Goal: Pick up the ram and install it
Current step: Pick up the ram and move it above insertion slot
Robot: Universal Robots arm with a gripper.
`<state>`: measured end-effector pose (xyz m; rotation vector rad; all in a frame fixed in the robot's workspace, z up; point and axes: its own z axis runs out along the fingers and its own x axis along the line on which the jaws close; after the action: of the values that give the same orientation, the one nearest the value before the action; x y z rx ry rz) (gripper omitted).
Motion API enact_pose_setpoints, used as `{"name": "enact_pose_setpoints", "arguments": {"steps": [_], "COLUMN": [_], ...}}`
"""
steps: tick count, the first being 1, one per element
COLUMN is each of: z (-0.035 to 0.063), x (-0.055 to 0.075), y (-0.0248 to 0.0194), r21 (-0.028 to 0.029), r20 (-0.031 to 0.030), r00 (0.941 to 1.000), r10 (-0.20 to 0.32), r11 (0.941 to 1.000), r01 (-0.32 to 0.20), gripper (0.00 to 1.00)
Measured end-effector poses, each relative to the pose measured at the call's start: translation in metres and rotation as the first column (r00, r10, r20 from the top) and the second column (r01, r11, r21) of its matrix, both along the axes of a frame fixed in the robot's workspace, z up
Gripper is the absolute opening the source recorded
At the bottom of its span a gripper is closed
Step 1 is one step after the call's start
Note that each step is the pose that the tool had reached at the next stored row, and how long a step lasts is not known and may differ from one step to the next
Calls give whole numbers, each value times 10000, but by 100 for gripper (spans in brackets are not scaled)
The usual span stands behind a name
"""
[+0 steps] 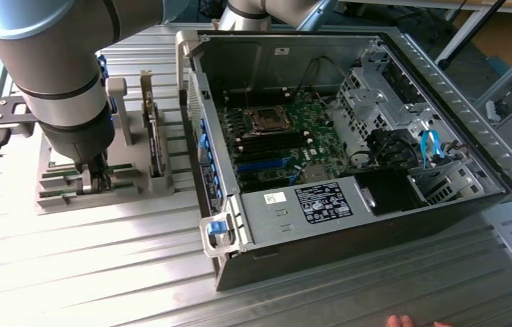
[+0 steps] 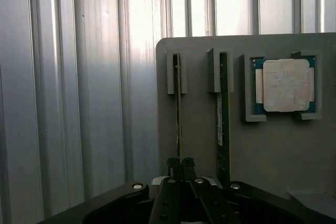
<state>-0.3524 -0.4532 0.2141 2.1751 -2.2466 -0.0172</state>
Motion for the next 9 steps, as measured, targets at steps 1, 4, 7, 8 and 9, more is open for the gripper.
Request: {"name": "enact_pose_setpoints", "arguments": {"steps": [1,4,7,8,9], "z": [13,46,109,122,136], "x": [0,0,1,1,1], "y": [0,0,0,0,0], "r21": [0,0,0,0,0], "r20": [-1,0,0,0,0], "r00": [10000,10000,10000,10000,10000], "r10": [0,0,0,0,0], "r11": [10000,10000,10000,10000,10000], "r01": [0,0,0,0,0], "gripper": [12,12,12,12,12]}}
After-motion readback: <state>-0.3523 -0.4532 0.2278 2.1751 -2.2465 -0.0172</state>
